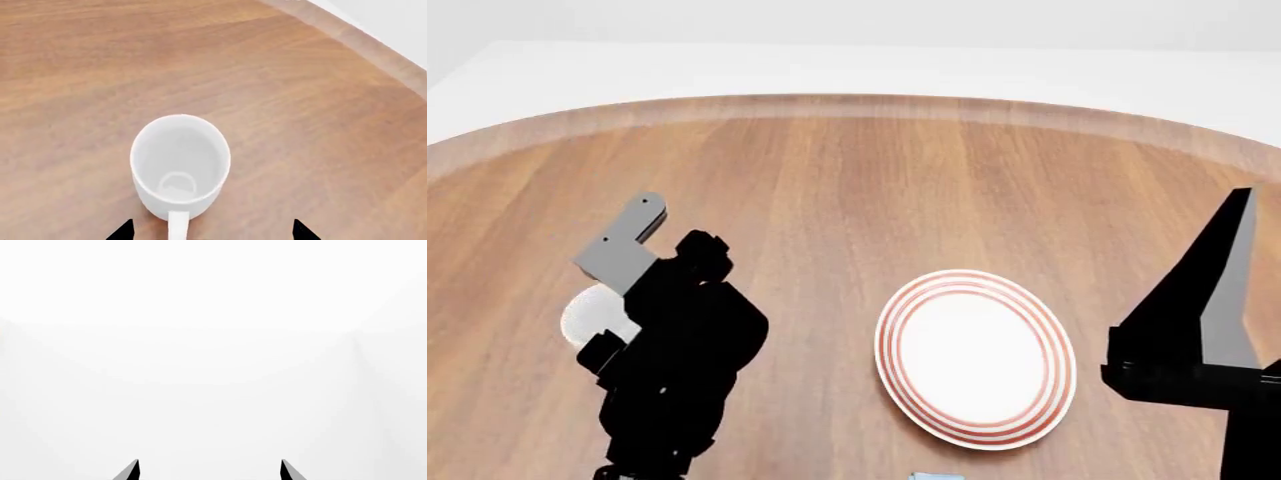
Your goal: Pick up the white mug and put it on the plate, and put the chocolate pudding to the right of the plate.
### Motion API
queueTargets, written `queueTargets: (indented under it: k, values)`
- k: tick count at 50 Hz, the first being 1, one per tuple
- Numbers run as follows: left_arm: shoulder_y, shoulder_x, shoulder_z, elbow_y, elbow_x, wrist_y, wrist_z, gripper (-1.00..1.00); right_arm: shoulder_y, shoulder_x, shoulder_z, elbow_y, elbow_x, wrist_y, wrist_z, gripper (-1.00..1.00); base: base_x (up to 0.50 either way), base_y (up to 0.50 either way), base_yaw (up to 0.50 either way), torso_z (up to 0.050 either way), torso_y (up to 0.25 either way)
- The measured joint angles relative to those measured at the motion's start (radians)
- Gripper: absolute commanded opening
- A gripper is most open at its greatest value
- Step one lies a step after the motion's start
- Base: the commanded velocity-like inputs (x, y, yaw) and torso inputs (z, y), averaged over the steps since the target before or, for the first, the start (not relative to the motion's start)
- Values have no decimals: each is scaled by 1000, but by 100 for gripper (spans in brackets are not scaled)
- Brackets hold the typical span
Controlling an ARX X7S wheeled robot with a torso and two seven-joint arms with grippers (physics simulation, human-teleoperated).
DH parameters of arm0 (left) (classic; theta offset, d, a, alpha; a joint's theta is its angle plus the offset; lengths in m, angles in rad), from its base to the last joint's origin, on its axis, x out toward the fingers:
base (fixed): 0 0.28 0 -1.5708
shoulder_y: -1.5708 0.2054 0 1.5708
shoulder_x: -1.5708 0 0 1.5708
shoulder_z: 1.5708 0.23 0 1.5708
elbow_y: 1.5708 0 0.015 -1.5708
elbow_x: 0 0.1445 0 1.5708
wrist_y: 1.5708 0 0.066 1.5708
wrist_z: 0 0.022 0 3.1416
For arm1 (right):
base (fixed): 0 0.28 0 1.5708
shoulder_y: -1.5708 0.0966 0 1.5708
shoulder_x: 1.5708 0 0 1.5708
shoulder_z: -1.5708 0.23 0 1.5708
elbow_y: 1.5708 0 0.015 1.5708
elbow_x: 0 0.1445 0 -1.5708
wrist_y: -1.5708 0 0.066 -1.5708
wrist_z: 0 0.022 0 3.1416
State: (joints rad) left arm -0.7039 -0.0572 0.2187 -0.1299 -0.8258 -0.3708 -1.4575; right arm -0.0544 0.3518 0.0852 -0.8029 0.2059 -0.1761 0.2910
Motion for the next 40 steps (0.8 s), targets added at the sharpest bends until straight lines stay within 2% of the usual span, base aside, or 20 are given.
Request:
queueTargets:
  k: [40]
  values:
    - [2, -37, 34, -239, -34, 53, 101, 100, -2, 12, -8, 2, -2, -5, 16, 100, 0, 0, 0, 0, 0]
